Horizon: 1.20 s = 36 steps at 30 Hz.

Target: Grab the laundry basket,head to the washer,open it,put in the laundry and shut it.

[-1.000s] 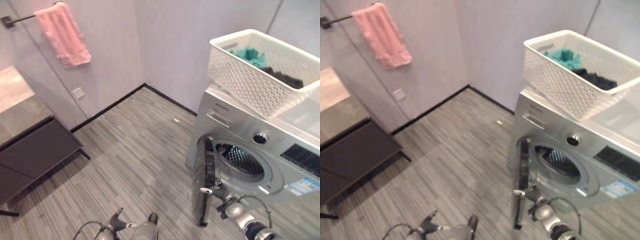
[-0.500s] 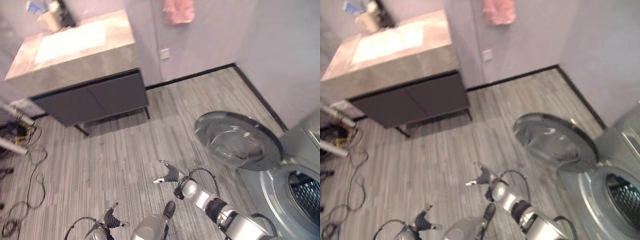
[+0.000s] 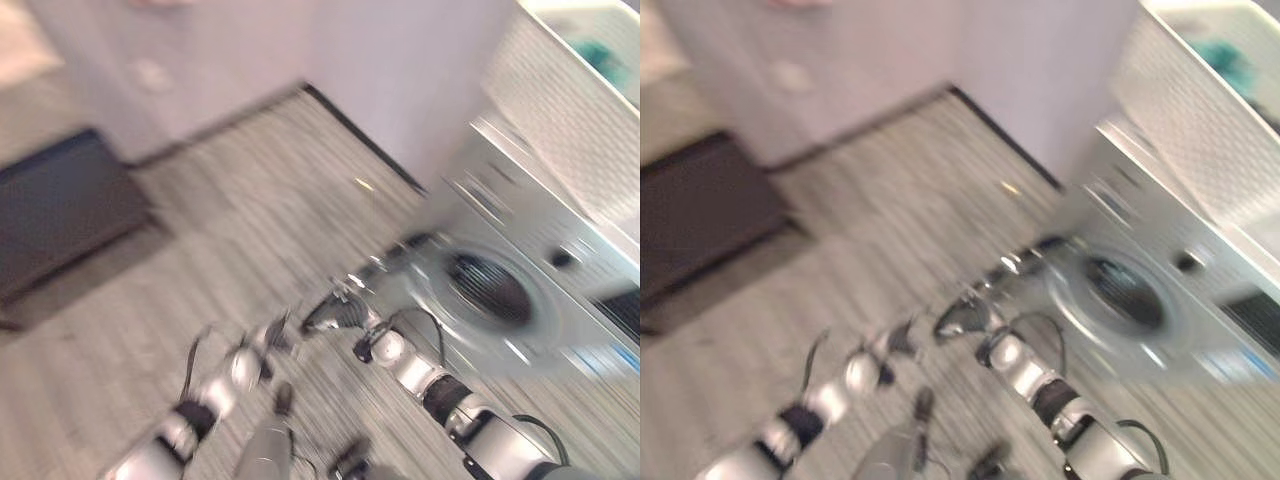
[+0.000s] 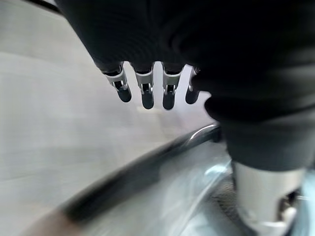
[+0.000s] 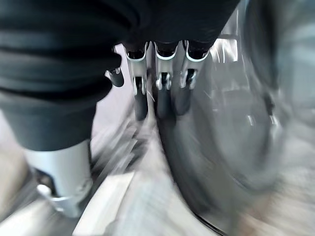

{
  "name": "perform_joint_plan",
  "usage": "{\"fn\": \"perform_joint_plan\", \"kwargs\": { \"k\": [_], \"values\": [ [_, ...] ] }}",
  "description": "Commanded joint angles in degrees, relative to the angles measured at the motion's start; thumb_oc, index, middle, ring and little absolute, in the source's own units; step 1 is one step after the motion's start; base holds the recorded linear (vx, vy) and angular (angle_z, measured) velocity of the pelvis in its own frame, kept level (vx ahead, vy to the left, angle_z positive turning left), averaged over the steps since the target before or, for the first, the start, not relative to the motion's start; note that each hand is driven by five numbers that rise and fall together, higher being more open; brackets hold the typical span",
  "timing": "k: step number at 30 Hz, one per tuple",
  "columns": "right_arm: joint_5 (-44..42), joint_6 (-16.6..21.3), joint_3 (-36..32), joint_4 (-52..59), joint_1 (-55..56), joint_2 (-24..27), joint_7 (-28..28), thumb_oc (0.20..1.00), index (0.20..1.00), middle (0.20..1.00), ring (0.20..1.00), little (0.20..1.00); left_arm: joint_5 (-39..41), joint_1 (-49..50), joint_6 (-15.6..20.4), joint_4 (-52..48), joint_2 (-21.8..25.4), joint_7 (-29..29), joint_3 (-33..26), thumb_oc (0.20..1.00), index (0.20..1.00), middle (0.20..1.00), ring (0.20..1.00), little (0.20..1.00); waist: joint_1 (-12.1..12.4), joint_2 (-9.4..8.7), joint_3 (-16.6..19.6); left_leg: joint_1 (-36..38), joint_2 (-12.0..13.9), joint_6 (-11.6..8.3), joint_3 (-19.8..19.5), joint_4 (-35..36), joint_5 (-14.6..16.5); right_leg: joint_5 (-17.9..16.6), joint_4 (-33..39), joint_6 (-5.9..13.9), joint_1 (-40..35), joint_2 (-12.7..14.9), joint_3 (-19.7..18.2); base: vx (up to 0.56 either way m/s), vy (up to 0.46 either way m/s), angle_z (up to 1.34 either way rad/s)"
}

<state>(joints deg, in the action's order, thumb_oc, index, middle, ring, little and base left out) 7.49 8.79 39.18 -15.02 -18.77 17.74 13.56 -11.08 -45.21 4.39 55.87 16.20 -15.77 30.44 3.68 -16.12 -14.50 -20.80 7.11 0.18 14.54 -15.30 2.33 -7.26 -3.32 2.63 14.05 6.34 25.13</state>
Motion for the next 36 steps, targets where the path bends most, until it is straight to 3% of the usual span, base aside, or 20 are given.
{"fn": "perform_joint_plan", "kwargs": {
  "k": [1, 3, 5, 6, 7, 8, 11, 16, 18, 20, 26, 33, 36],
  "values": [
    [-2.4, 1.1, -6.6, -13.1, 3.5, 7.2, -2.2, 1.000, 1.000, 1.000, 1.000, 1.000, -2.9, -0.8, -2.6, 4.3, -0.1, -5.4, 3.2, 1.000, 1.000, 1.000, 1.000, 1.000, -0.9, 0.37, -3.2, -1.6, 0.4, -0.53, 1.2, -0.7, 3.3, 3.0, -3.7, 7.73, 3.4, 2.4, -4.8, -0.01, 0.122, -1.83],
    [-4.0, -1.0, -9.5, -24.4, 4.8, 7.0, -2.8, 1.000, 1.000, 1.000, 1.000, 1.000, -4.1, -3.1, -2.5, 2.2, 0.4, -4.9, 4.1, 1.000, 1.000, 1.000, 1.000, 1.000, -0.5, 0.24, -2.9, -1.2, 1.4, -0.69, 2.5, -0.9, 4.3, 1.4, -1.2, 8.54, 3.3, 3.0, -5.7, 0.07, 0.096, -1.06],
    [-3.6, -1.3, -9.2, -36.3, 0.6, 4.8, -2.9, 1.000, 1.000, 1.000, 1.000, 1.000, -5.0, -3.8, -1.2, 0.5, -2.5, -3.6, 6.8, 1.000, 1.000, 1.000, 1.000, 1.000, 1.3, 1.55, -3.0, -1.0, 0.1, -0.48, 2.0, 0.3, 4.1, 0.9, 0.4, 8.49, 2.1, 3.8, -4.7, 0.12, 0.050, -0.90],
    [-8.3, -1.1, -10.7, -42.9, -1.0, 2.8, -4.2, 1.000, 1.000, 1.000, 1.000, 1.000, -4.9, -3.8, -0.6, 0.3, -4.2, -3.0, 7.7, 1.000, 1.000, 1.000, 1.000, 1.000, 2.1, 2.27, -3.1, -1.1, -0.8, -0.22, 1.6, 1.2, 3.8, 0.7, 0.5, 8.36, 1.6, 4.3, -3.8, 0.04, 0.028, -0.48],
    [-8.3, -1.1, -10.7, -43.0, -1.0, 2.8, -4.2, 1.000, 1.000, 1.000, 1.000, 1.000, -4.9, -3.8, -0.6, 0.3, -4.2, -3.0, 7.7, 1.000, 1.000, 1.000, 1.000, 1.000, 2.1, 2.26, -3.1, -1.0, -0.9, -0.21, 1.5, 1.2, 3.8, 0.7, 0.5, 8.37, 1.6, 4.3, -3.8, 0.05, 0.090, -0.01],
    [-16.3, -1.4, -15.5, -51.0, -4.9, -0.6, -2.6, 1.000, 1.000, 1.000, 1.000, 1.000, -5.2, -2.6, 0.0, 1.2, -6.6, -0.6, 10.2, 1.000, 1.000, 1.000, 1.000, 1.000, 3.0, 4.31, -2.8, -0.9, -2.4, -0.03, 1.8, 2.4, 3.8, 1.1, 0.5, 8.27, 1.2, 4.7, -2.3, 0.06, 0.093, 0.28],
    [-16.5, -0.3, -12.2, -49.9, -8.6, -4.3, -3.0, 1.000, 1.000, 1.000, 1.000, 1.000, -7.5, -0.9, -0.8, 6.4, -7.9, 0.7, 12.5, 1.000, 1.000, 1.000, 1.000, 1.000, 3.7, 6.41, -3.4, -0.1, -4.2, 0.36, 1.9, 3.7, 3.6, 1.9, -0.8, 8.14, 1.1, 5.3, -0.9, 0.04, 0.076, 0.35],
    [-14.7, 0.4, -8.4, -43.4, -5.9, -5.1, -5.9, 1.000, 1.000, 1.000, 1.000, 1.000, -11.0, 3.4, -1.6, 8.8, -5.6, 1.7, 12.2, 1.000, 1.000, 1.000, 1.000, 1.000, 3.2, 6.52, -2.8, 0.9, -4.6, 0.84, 1.9, 3.6, 4.1, 2.2, -2.8, 8.00, 1.3, 5.9, -0.6, 0.03, 0.006, 0.31],
    [-6.2, 0.6, -3.5, -39.1, -3.5, -3.9, -6.4, 1.000, 1.000, 1.000, 1.000, 1.000, -11.8, 8.9, -1.5, 9.4, -1.9, 0.2, 8.5, 1.000, 1.000, 1.000, 1.000, 1.000, 3.7, 6.88, -2.4, 2.6, -4.5, 1.20, 1.8, 3.6, 4.4, 3.0, -5.1, 7.74, 0.6, 6.1, -0.9, 0.07, -0.037, 0.15],
    [-8.5, 0.4, -7.3, -44.3, -0.8, -4.6, -6.4, 1.000, 1.000, 1.000, 1.000, 1.000, -7.3, 14.4, -1.0, 12.4, -1.2, -0.6, 1.8, 1.000, 1.000, 1.000, 1.000, 1.000, 4.4, 7.38, -1.4, 4.7, -4.7, 1.11, 1.3, 5.1, 3.6, 3.9, -5.1, 7.29, -1.3, 6.1, 0.0, 0.10, -0.072, 0.00],
    [-8.7, -0.9, -13.1, -54.6, 4.0, -6.1, -7.0, 1.000, 1.000, 1.000, 1.000, 1.000, -3.3, 25.9, -1.8, 20.8, -0.4, 0.9, -9.2, 1.000, 1.000, 1.000, 1.000, 1.000, 6.9, 8.90, 3.3, 10.4, -5.4, 0.27, -0.3, 11.8, 0.4, 5.8, -3.4, 6.57, -7.3, 6.3, 4.1, 0.09, -0.072, 0.14],
    [-5.6, -2.0, -15.9, -57.4, 9.6, -5.1, -9.7, 1.000, 1.000, 1.000, 1.000, 1.000, -8.4, 39.0, -3.3, 26.3, 2.1, 6.0, -16.1, 1.000, 1.000, 1.000, 1.000, 1.000, 8.2, 10.86, 9.1, 15.0, -6.0, -0.23, -1.8, 15.8, -1.5, 7.8, -2.1, 6.06, -12.0, 6.2, 7.3, 0.06, -0.051, 0.35],
    [-5.4, -2.4, -17.9, -57.9, 12.1, -4.8, -10.4, 1.000, 1.000, 1.000, 1.000, 1.000, -5.8, 42.9, -2.2, 26.3, 1.5, 7.1, -19.8, 1.000, 1.000, 1.000, 1.000, 1.000, 9.1, 12.29, 11.1, 16.3, -6.2, -0.35, -2.1, 17.4, -2.4, 8.0, -0.5, 6.17, -13.9, 6.1, 7.9, 0.01, -0.010, 0.01]
  ]
}}
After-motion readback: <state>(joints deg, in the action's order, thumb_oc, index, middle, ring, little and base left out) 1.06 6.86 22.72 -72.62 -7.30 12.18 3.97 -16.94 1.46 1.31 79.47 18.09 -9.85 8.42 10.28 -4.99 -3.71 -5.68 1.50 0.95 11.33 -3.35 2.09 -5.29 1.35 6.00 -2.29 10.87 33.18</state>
